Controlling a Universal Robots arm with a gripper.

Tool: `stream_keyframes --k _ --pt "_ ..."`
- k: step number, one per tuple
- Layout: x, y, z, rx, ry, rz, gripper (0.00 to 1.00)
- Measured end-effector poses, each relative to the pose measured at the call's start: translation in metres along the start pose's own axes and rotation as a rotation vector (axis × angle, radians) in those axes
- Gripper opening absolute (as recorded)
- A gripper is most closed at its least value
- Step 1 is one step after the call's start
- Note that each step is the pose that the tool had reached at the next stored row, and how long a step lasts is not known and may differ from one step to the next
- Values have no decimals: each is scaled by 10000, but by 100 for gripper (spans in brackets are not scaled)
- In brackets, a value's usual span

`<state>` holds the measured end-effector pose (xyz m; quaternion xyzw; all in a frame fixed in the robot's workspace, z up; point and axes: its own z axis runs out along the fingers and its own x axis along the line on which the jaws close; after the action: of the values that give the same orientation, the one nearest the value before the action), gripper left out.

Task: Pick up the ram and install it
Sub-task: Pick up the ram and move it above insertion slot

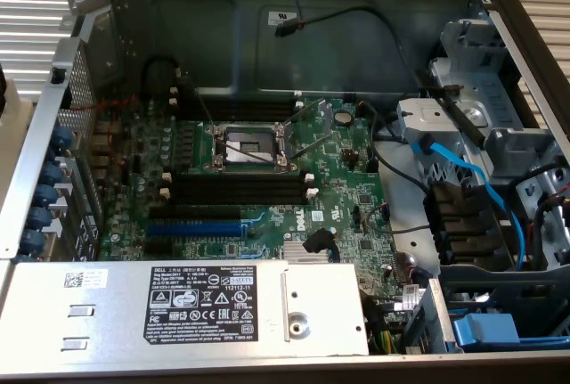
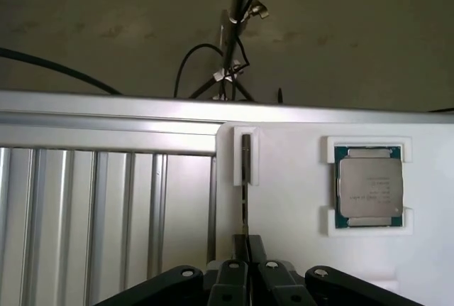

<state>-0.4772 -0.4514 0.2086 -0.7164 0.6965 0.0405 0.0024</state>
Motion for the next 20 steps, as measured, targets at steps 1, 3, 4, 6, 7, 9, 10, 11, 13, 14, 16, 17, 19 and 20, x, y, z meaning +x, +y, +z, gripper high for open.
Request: stream_keyframes --k 1,3,4,6,7,9,10,11,13,14,16,17,19,20 --pt "-1 1 -13 1 -1 0 12" --pt "-3 2 -42 0 -1 0 12" --pt "-4 3 -63 1 -1 0 12" --pt "-7 6 -111 0 -1 0 12" --pt "-8 7 -133 0 -1 0 12" --pt "-11 9 -174 1 -1 0 12" --pt "-14 11 -216 1 -1 0 12" --pt "-15 12 -238 0 0 0 12" --pt "-18 15 -283 0 0 0 12" --pt "-19 16 -309 0 0 0 12" --pt "-26 22 -420 0 0 0 12" --pt "-29 25 -465 2 -2 0 12" --pt "-34 29 -548 0 0 0 12" --pt "-34 30 -561 -1 0 0 12"
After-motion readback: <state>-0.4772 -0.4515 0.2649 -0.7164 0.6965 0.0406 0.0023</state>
